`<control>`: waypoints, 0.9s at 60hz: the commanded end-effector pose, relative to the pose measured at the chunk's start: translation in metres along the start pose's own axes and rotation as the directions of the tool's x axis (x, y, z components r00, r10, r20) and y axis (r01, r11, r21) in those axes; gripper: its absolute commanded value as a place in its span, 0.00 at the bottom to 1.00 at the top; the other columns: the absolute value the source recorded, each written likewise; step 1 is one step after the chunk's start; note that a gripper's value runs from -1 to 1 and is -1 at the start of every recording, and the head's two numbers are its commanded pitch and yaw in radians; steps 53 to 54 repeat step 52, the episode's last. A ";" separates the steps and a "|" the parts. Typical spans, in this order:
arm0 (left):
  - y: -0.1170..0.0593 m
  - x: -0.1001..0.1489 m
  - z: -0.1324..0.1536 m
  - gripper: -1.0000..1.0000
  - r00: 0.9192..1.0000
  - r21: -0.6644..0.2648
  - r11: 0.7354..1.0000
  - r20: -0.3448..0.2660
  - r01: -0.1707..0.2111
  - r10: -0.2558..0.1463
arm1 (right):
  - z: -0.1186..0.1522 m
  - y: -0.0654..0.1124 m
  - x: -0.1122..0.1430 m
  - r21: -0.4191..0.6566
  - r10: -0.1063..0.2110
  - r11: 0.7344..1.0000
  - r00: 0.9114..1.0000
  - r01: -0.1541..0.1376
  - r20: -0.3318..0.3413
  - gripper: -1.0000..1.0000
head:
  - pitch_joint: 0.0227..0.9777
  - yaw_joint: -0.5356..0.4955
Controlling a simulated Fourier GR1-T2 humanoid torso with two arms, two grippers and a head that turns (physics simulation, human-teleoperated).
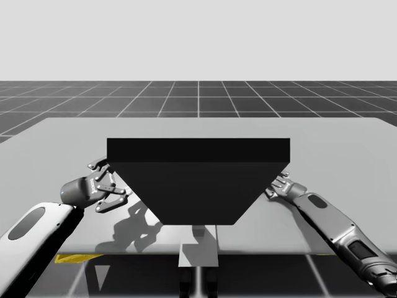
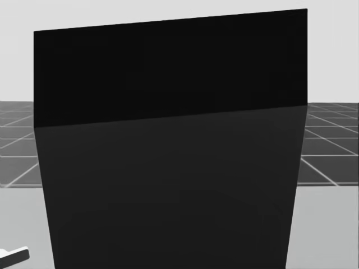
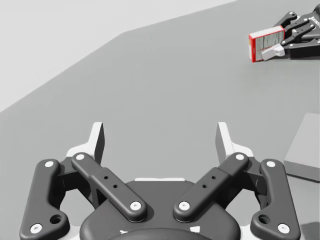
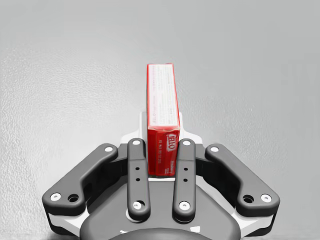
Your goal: Reach around the screen and pick up the object behind it.
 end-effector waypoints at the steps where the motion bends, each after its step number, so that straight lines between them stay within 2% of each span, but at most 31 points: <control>1: -0.002 0.001 0.001 0.00 1.000 -0.041 0.999 0.002 -0.009 0.010 | 0.034 -0.023 0.004 -0.136 0.010 0.990 0.930 0.043 0.367 1.00 | 0.25 0.50; 4: -0.002 0.001 0.000 0.00 1.000 -0.042 0.999 0.004 -0.011 0.011 | 0.045 -0.028 0.004 -0.164 0.024 0.986 0.927 0.041 0.375 1.00 | 0.25 0.50; 7: -0.001 0.001 0.000 0.00 1.000 -0.043 0.999 0.004 -0.010 0.010 | 0.053 -0.031 0.006 -0.180 0.022 0.982 0.923 0.051 0.383 1.00 | 0.25 0.50; 14: -0.001 0.000 -0.001 0.00 1.000 -0.044 0.999 0.004 -0.011 0.011 | 0.076 -0.042 0.013 -0.239 0.057 0.970 0.915 0.044 0.399 1.00 | 0.25 0.49; 19: -0.001 0.000 -0.001 0.00 1.000 -0.045 0.999 0.004 -0.010 0.010 | 0.089 -0.051 0.025 -0.269 0.076 0.962 0.904 0.044 0.420 1.00 | 0.25 0.49; 20: -0.001 0.000 -0.001 0.00 1.000 -0.045 0.999 0.005 -0.010 0.010 | 0.093 -0.055 0.032 -0.286 0.091 0.957 0.900 0.039 0.427 1.00 | 0.25 0.49; 24: -0.001 0.000 -0.002 0.00 1.000 -0.046 0.999 0.005 -0.009 0.009 | 0.100 -0.058 0.046 -0.299 0.097 0.953 0.887 0.049 0.452 1.00 | 0.25 0.49; 30: -0.002 0.001 -0.001 0.00 1.000 -0.045 0.999 0.005 -0.008 0.008 | 0.112 -0.064 0.071 -0.334 0.146 0.942 0.866 0.025 0.477 1.00 | 0.25 0.49; 33: -0.001 0.001 -0.001 0.00 1.000 -0.044 0.999 0.004 -0.008 0.008 | 0.115 -0.066 0.079 -0.354 0.171 0.935 0.861 0.012 0.479 1.00 | 0.25 0.49; 34: -0.001 0.001 -0.001 0.00 1.000 -0.042 0.999 0.004 -0.007 0.007 | 0.118 -0.067 0.087 -0.365 0.183 0.931 0.853 0.009 0.488 1.00 | 0.25 0.49; 37: -0.001 0.001 0.000 0.00 1.000 -0.041 0.999 0.003 -0.006 0.006 | 0.122 -0.069 0.096 -0.378 0.194 0.926 0.845 0.011 0.498 1.00 | 0.25 0.49; 42: -0.001 0.002 0.000 0.00 1.000 -0.039 0.999 0.004 -0.006 0.007 | 0.129 -0.072 0.118 -0.413 0.225 0.910 0.822 0.014 0.523 1.00 | 0.25 0.49; 44: -0.001 0.002 0.000 0.00 1.000 -0.039 0.999 0.005 -0.007 0.007 | 0.131 -0.073 0.123 -0.426 0.233 0.905 0.817 0.017 0.527 1.00 | 0.25 0.49; 45: -0.001 0.002 0.000 0.00 1.000 -0.039 0.999 0.006 -0.007 0.007 | 0.133 -0.073 0.130 -0.440 0.245 0.898 0.808 0.019 0.536 1.00 | 0.25 0.49; 47: -0.001 0.002 0.001 0.00 1.000 -0.039 0.999 0.006 -0.007 0.007 | 0.134 -0.073 0.135 -0.445 0.250 0.895 0.800 0.023 0.545 1.00 | 0.25 0.49; 48: -0.001 0.002 0.001 0.00 1.000 -0.039 0.999 0.006 -0.007 0.007 | 0.134 -0.073 0.135 -0.445 0.250 0.895 0.800 0.023 0.545 1.00 | 0.25 0.49; 50: -0.001 0.002 0.000 0.00 1.000 -0.039 0.999 0.006 -0.005 0.005 | 0.137 -0.073 0.145 -0.475 0.274 0.880 0.785 0.029 0.556 1.00 | 0.25 0.49; 52: -0.001 0.002 0.001 0.00 1.000 -0.038 0.999 0.006 -0.005 0.006 | 0.138 -0.073 0.150 -0.488 0.285 0.872 0.777 0.033 0.561 1.00 | 0.25 0.49; 54: -0.001 0.002 0.001 0.00 1.000 -0.038 0.999 0.006 -0.005 0.006 | 0.138 -0.073 0.150 -0.488 0.285 0.872 0.777 0.033 0.561 1.00 | 0.25 0.49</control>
